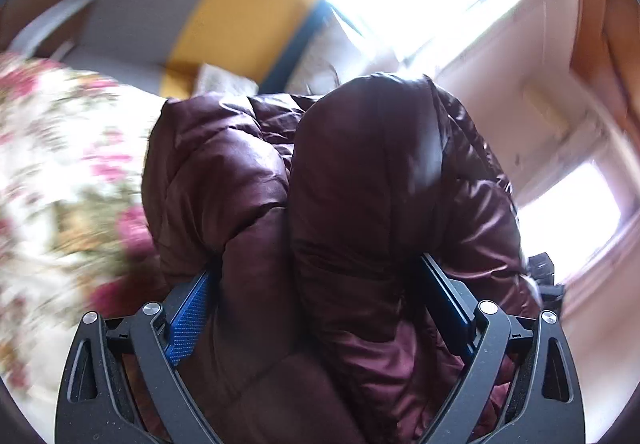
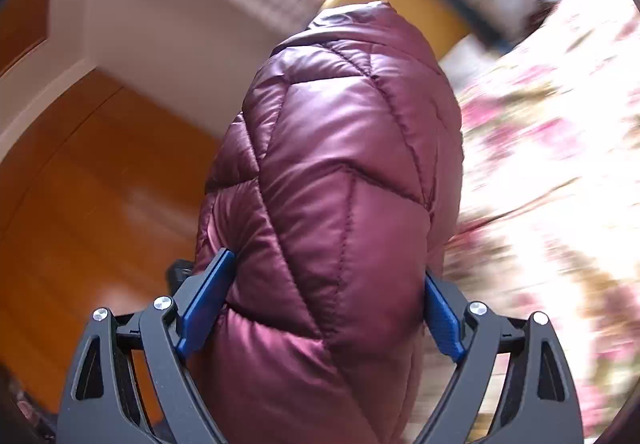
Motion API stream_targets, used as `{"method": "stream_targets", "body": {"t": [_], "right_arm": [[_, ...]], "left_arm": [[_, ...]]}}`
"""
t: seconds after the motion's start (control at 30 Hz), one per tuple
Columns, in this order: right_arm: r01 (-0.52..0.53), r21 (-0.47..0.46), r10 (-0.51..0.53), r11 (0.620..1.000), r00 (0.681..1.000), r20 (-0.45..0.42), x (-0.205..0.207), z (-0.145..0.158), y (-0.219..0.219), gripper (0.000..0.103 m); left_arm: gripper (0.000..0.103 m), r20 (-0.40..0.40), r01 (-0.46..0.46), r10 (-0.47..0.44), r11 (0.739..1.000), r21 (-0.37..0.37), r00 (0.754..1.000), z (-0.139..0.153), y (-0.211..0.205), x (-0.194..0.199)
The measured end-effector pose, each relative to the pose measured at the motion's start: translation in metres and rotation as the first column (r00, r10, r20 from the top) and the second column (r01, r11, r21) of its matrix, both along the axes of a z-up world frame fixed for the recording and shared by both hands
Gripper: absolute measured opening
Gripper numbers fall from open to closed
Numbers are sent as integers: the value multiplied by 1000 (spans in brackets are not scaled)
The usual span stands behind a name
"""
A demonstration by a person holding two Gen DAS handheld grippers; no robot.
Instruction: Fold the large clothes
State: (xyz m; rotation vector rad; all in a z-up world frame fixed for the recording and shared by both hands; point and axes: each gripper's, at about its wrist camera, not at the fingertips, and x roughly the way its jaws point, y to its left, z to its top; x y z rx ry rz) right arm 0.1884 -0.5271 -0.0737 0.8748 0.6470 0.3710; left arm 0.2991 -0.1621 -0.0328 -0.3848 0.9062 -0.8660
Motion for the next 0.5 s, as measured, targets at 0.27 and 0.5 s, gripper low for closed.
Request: {"method": "stream_targets", "body": {"t": [0.27, 0.5], "right_arm": [[134, -163, -158, 978, 976, -148, -50, -33, -47, 86], [229, -479, -285, 847, 957, -47, -5, 42, 13, 89]], "left_arm": [[94, 105, 57, -79, 979, 198, 991, -12, -67, -21], [94, 138, -9, -22, 976, 219, 990, -5, -65, -34]]}}
